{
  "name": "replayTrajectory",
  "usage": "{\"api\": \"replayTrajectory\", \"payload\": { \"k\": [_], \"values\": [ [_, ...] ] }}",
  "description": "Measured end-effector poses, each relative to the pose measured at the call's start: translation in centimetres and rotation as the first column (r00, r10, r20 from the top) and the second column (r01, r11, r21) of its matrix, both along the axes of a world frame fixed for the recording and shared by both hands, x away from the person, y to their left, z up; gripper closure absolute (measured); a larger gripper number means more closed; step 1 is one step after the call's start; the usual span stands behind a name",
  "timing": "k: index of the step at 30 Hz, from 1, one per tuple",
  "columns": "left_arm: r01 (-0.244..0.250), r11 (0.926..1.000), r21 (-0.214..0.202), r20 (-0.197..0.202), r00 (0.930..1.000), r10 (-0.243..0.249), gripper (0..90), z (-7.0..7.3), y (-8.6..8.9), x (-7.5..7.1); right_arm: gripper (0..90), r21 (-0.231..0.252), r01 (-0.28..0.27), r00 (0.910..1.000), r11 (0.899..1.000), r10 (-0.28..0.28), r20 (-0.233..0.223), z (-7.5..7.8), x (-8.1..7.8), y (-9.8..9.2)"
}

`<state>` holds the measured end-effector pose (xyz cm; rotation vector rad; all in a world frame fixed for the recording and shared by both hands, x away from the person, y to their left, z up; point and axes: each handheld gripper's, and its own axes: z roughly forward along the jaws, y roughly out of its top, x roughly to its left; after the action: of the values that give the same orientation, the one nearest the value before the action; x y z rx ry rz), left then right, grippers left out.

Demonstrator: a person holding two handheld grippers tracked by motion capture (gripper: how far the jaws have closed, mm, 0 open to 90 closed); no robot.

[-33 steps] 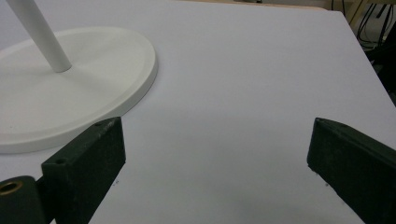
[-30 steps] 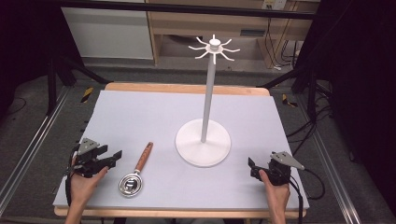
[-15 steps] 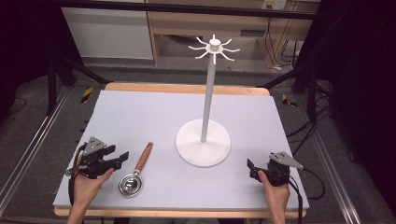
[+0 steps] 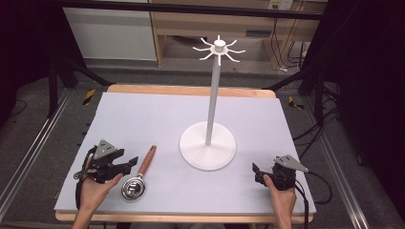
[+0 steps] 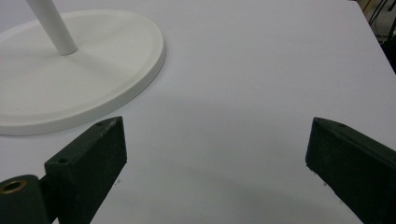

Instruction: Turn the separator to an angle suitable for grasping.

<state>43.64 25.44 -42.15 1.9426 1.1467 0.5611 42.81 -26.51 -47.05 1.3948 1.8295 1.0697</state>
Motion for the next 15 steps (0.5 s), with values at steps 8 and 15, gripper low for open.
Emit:
{"api": "replayTrajectory", "payload": {
  "k": [8, 15],
  "values": [
    [0.029, 0.9995, 0.013, -0.01, 0.9995, -0.029, 37.7, 0.3, -1.2, 0.3, 5.8, -0.001, -0.009, 0.9999, 1.0, 0.009, -0.006, -0.1, 0.0, 0.1],
    [0.047, 0.9985, 0.027, -0.015, 0.9988, -0.047, 38.7, 0.8, -2.1, 0.6, 5.8, 0.002, -0.01, 0.9999, 1.0, 0.01, -0.01, 0.0, -0.1, 0.1]
  ]
}}
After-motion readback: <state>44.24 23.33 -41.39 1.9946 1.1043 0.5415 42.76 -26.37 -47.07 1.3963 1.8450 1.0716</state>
